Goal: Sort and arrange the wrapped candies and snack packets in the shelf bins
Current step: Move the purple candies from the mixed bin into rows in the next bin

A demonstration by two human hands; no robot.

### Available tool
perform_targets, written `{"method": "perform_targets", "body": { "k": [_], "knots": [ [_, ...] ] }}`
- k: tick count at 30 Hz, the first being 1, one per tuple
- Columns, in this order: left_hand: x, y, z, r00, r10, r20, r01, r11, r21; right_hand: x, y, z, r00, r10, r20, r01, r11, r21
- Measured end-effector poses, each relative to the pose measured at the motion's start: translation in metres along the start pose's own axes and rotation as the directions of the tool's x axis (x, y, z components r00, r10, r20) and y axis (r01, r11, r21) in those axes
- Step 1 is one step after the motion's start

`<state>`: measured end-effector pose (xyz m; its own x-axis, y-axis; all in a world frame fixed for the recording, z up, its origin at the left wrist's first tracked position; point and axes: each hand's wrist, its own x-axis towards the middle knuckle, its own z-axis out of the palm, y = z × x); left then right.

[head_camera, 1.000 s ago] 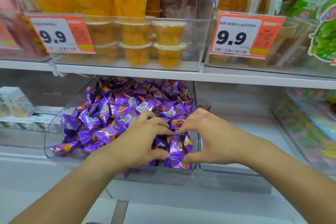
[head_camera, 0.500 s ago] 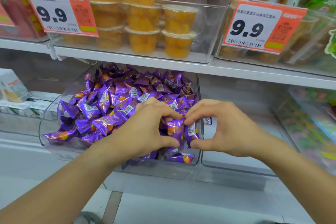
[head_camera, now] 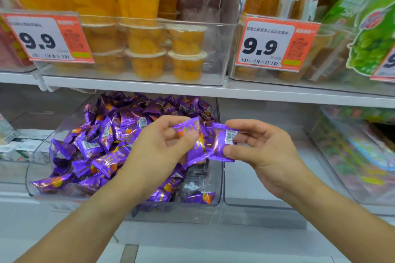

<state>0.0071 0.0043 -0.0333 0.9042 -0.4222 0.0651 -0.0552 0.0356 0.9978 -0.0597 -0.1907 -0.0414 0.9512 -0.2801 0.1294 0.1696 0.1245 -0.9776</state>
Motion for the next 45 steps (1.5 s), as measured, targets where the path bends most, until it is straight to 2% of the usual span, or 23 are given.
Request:
{"method": "perform_targets", "body": {
  "k": [2,6,8,10,12,15,19,21,23,26,31,35,39,45],
  "knots": [
    [0.0,0.002,0.003,0.995,-0.088,0.052,0.093,0.989,-0.113,-0.002,-0.003,0.0,0.999,-0.052,-0.011,0.052,0.998,0.028],
    [0.001,-0.001,0.007,0.975,-0.177,0.132,0.197,0.967,-0.159,-0.006,-0.005,0.001,0.989,-0.148,0.004,0.148,0.988,-0.053],
    [0.0,-0.001,0.011,0.959,-0.225,0.17,0.256,0.948,-0.191,-0.007,-0.004,0.0,0.965,-0.259,0.029,0.261,0.956,-0.135],
    [0.0,0.0,0.015,0.94,-0.274,0.204,0.321,0.915,-0.246,-0.007,-0.001,-0.001,0.926,-0.362,0.104,0.377,0.881,-0.288],
    [-0.001,0.0,0.016,0.936,-0.279,0.213,0.332,0.902,-0.278,-0.008,0.004,-0.003,0.898,-0.399,0.184,0.439,0.805,-0.398],
    [-0.001,-0.001,0.014,0.947,-0.232,0.223,0.283,0.929,-0.237,-0.009,0.007,-0.005,0.876,-0.377,0.301,0.47,0.808,-0.356],
    [-0.002,-0.003,0.014,0.955,-0.15,0.256,0.209,0.953,-0.222,-0.008,0.004,-0.013,0.884,-0.295,0.363,0.406,0.869,-0.284],
    [-0.002,-0.003,0.015,0.969,-0.09,0.23,0.141,0.966,-0.217,-0.009,-0.005,-0.015,0.92,-0.206,0.333,0.27,0.949,-0.161],
    [-0.002,-0.002,0.014,0.972,-0.049,0.228,0.091,0.98,-0.177,-0.008,-0.012,-0.015,0.97,-0.071,0.232,0.101,0.988,-0.121],
    [-0.001,-0.005,0.013,0.966,-0.01,0.259,0.045,0.99,-0.133,-0.007,-0.014,-0.011,0.984,0.097,0.152,-0.067,0.979,-0.191],
    [-0.002,-0.003,0.011,0.952,0.007,0.307,0.031,0.992,-0.119,-0.005,-0.014,-0.013,0.981,0.163,0.107,-0.163,0.987,-0.013],
    [-0.002,-0.001,0.01,0.958,-0.001,0.287,0.009,1.0,-0.027,-0.004,-0.019,-0.019,0.972,0.184,0.144,-0.191,0.981,0.037],
    [-0.006,0.0,0.016,0.952,-0.044,0.302,0.059,0.997,-0.04,-0.004,-0.018,-0.017,0.974,0.156,0.162,-0.159,0.987,0.007],
    [-0.003,0.004,0.017,0.976,-0.085,0.199,0.08,0.996,0.033,-0.006,-0.015,-0.02,0.984,0.01,0.176,0.0,0.998,-0.055]
  ]
}}
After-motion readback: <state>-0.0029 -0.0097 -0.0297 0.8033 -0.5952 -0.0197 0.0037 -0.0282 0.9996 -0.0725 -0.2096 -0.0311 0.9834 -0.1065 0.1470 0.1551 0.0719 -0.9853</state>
